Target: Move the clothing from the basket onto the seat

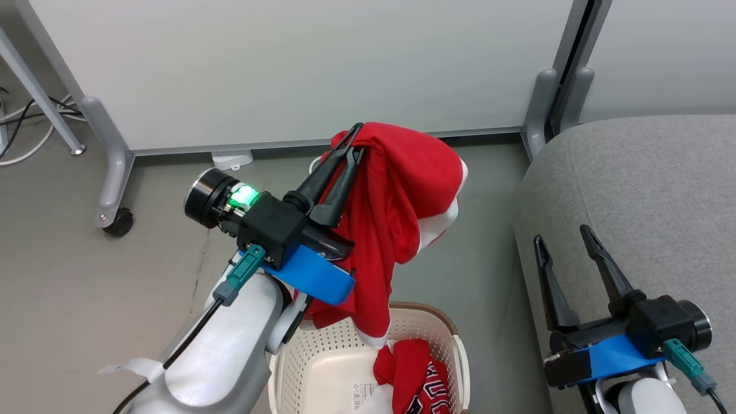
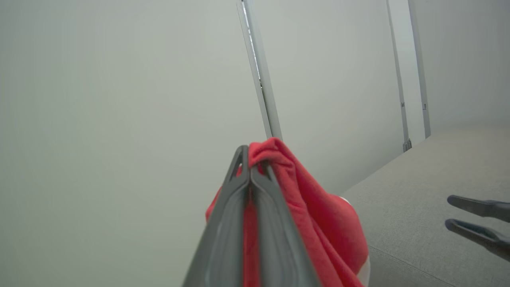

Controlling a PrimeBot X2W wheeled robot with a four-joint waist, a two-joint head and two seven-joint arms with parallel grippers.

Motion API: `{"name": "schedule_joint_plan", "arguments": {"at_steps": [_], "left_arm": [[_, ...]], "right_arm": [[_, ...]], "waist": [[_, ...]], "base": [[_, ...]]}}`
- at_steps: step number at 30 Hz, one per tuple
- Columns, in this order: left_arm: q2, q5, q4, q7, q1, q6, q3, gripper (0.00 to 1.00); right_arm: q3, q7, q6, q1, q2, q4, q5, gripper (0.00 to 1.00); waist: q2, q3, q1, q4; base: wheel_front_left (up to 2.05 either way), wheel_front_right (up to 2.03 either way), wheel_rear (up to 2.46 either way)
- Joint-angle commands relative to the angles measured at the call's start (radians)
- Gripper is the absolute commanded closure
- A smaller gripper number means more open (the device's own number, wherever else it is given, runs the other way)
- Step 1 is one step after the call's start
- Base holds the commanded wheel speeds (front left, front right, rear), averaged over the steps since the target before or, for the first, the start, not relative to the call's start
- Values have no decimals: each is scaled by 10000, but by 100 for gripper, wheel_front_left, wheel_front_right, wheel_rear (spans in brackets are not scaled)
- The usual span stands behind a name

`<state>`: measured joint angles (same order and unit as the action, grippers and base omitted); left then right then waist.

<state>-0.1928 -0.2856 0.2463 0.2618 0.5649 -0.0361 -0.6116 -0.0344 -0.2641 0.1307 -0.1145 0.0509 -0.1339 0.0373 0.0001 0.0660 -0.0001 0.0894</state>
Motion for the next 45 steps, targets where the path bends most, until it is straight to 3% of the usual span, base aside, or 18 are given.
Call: {"name": "schedule_joint_plan", "arguments": {"at_steps": [1,16,28,36,45], "left_arm": [[11,101,-130,49,-159,-52,89,100],[220,469,-273,48,-301,-306,340,100],[404,724,-28,49,-123,-488,304,100],[715,869,51,48,-10,-596,-15,100],[1047,924,3,48,97,-663,-374,100]], "right_arm": [[-21,-7,1,143,2,5,22,0],[-346,-7,3,231,-3,361,428,0],[-2418,-7,3,-82,2,770,831,0],[-3483,-7,3,-859,8,416,988,0],[-3633,-5,3,-1846,9,-654,796,0]], "waist": [[-1,-40,1,-19],[-1,-85,1,-85],[-1,6,1,-31],[-1,149,1,105],[-1,268,1,263]], "base": [[0,0,0],[0,0,0],[0,0,0],[0,0,0],[0,0,0]]}}
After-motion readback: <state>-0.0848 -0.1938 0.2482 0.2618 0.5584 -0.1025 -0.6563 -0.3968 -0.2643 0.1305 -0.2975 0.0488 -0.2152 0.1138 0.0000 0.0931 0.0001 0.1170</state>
